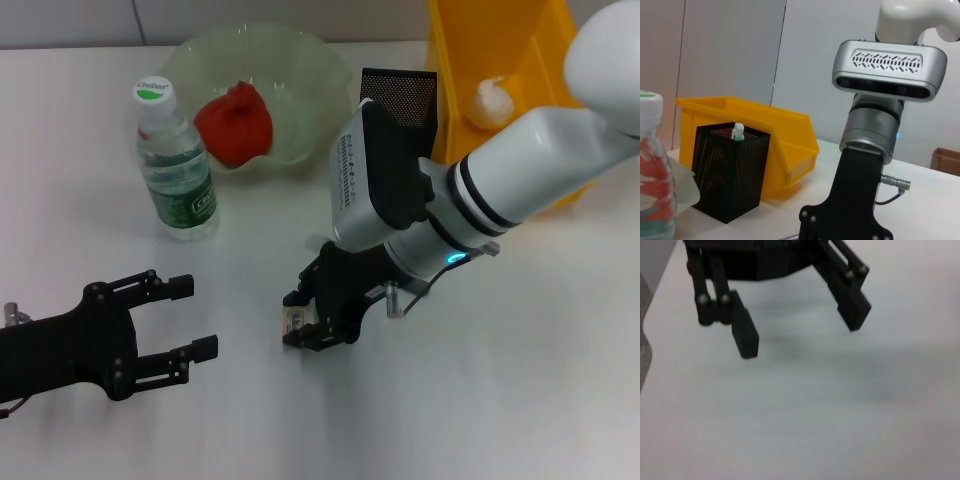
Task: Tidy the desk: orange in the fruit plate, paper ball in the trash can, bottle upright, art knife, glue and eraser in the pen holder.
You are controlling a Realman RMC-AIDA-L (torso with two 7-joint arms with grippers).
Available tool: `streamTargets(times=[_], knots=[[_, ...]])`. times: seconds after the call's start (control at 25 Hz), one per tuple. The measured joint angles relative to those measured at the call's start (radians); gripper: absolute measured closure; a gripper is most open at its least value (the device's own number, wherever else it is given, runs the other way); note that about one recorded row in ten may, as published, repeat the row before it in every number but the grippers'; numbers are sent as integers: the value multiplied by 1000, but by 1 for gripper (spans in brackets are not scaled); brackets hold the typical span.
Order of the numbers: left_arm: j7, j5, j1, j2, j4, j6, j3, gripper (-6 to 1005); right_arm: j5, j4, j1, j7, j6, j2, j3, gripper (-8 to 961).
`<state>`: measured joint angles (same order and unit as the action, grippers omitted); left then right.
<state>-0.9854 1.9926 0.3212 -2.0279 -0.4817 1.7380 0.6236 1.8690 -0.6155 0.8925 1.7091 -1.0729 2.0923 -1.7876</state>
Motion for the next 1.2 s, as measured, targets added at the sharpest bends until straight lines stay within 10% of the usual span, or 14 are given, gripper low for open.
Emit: streamTargets(times=[0.2,0.48,1.2], knots=[[0,0,3,0,0,0,1,220,-5,-6,-5,4,15,0,-16,544],[-1,0,2,0,0,1,-3,220,-52,-79,-57,9,-30,-5,40,546],[-7,-3,5,0,0,9,-3,220,-68,-124,-245,-94,-339,-16,876,517]])
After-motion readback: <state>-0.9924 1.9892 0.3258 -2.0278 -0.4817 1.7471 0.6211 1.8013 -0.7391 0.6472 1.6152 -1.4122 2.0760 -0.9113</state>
